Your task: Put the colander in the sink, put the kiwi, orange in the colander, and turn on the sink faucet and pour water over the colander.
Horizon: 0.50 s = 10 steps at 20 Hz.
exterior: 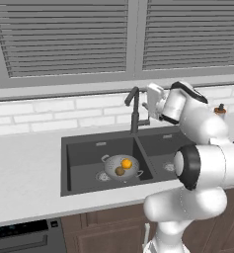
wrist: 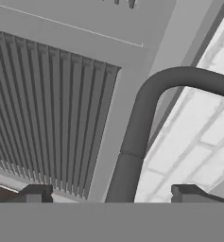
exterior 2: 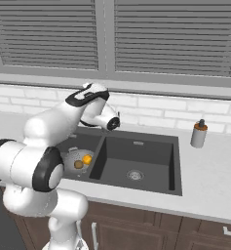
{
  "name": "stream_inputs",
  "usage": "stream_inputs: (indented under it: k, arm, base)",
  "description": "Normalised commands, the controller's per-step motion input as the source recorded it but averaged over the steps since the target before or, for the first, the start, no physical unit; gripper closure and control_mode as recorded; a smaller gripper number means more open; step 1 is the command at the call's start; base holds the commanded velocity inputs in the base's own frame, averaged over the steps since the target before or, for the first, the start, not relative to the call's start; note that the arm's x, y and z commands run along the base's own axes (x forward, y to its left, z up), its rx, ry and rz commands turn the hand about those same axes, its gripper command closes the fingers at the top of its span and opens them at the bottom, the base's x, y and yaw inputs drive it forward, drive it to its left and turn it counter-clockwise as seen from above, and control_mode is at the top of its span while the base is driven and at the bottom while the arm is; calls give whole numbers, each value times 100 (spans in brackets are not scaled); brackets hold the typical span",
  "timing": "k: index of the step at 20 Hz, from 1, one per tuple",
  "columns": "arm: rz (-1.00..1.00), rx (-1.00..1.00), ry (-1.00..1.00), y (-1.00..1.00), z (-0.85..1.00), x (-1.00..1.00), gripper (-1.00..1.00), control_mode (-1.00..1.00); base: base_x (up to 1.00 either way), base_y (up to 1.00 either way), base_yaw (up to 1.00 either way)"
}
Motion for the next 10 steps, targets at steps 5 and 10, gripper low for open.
stream_inputs:
  k: [5,10]
  arm:
    - [-5,2,2,-52,29,-95,-100,-100]
    - [-5,-1,1,-68,9,-72,-100,-100]
  base:
    - [0,0,0]
    - [0,0,0]
